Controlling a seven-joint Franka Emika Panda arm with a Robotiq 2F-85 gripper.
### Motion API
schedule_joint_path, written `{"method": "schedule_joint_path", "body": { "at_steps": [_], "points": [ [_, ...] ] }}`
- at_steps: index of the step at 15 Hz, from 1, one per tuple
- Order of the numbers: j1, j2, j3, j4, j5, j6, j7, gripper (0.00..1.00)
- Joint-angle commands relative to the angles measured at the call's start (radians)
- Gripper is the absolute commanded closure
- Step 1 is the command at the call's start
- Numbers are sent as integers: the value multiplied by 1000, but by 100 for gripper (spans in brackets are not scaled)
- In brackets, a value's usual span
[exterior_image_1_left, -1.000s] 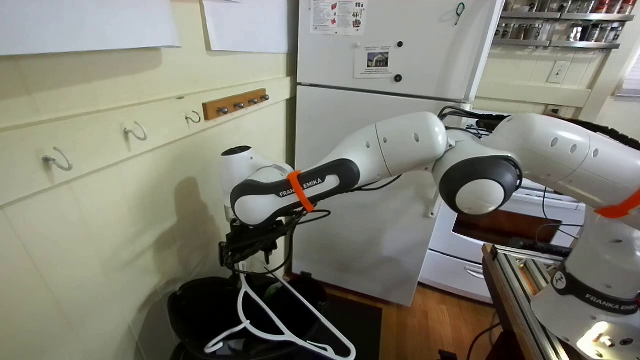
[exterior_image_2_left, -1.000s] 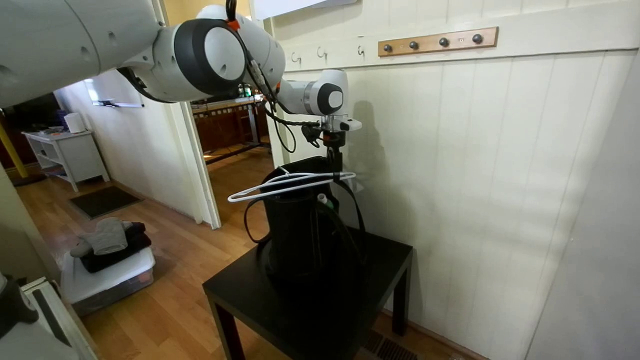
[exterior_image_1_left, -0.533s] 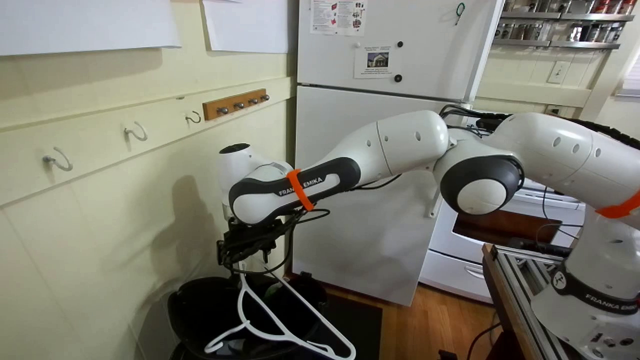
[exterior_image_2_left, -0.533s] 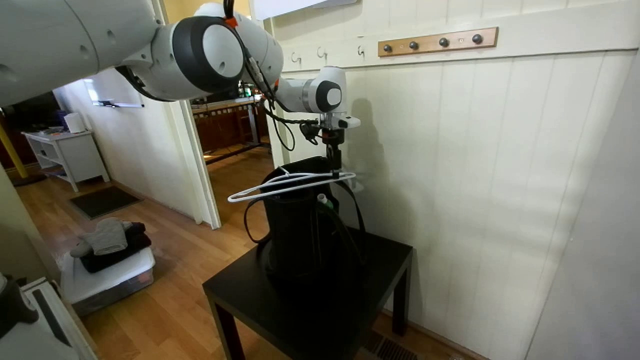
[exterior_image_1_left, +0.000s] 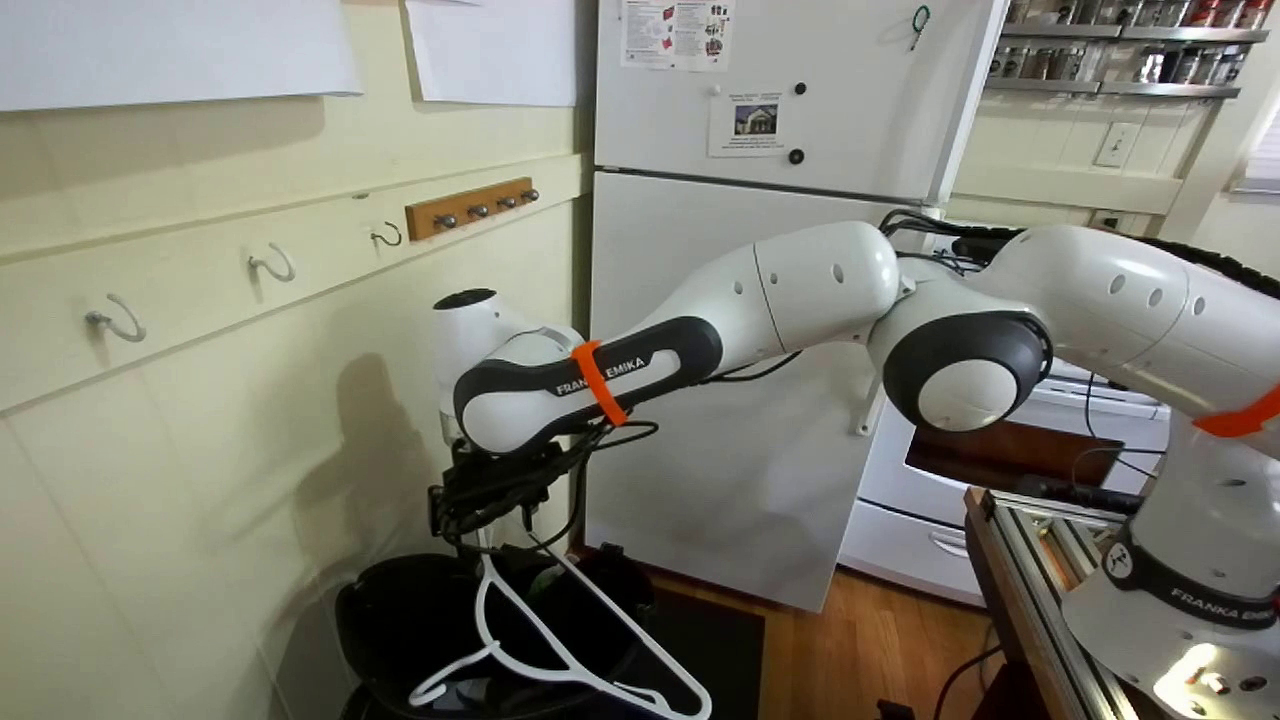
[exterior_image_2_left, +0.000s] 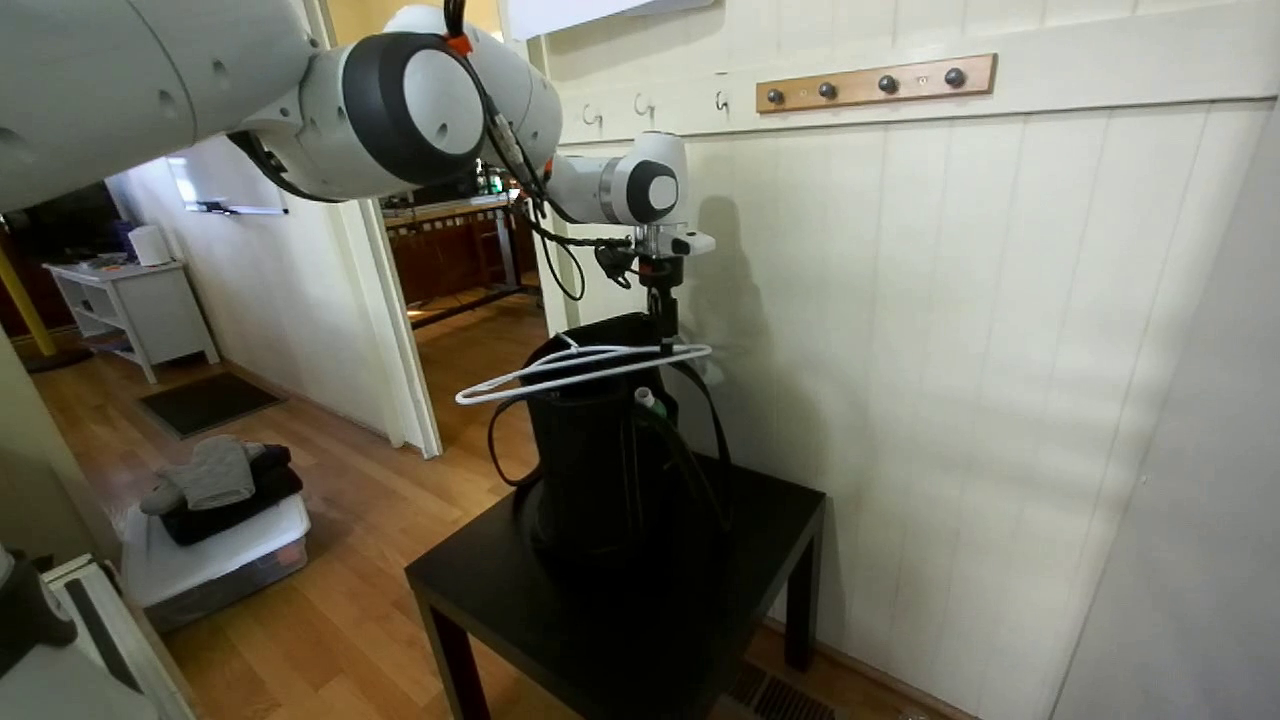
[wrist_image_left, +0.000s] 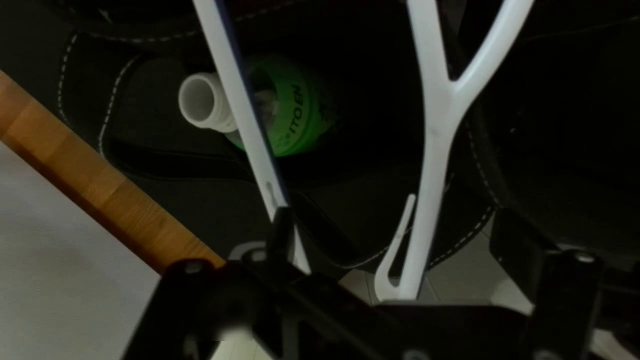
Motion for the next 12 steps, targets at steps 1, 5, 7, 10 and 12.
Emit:
{"method": "schedule_joint_path", "body": {
  "at_steps": [1, 5, 7, 10, 12],
  "points": [
    [2, 24, 2, 5, 1, 45, -3, 0],
    [1, 33, 1, 1, 3, 88, 3, 29],
    [0, 36, 2, 0, 4, 104, 4, 38],
    [1, 36, 2, -2, 5, 118, 3, 6],
    [1, 33, 3, -2, 6, 125, 4, 0]
  ]
}}
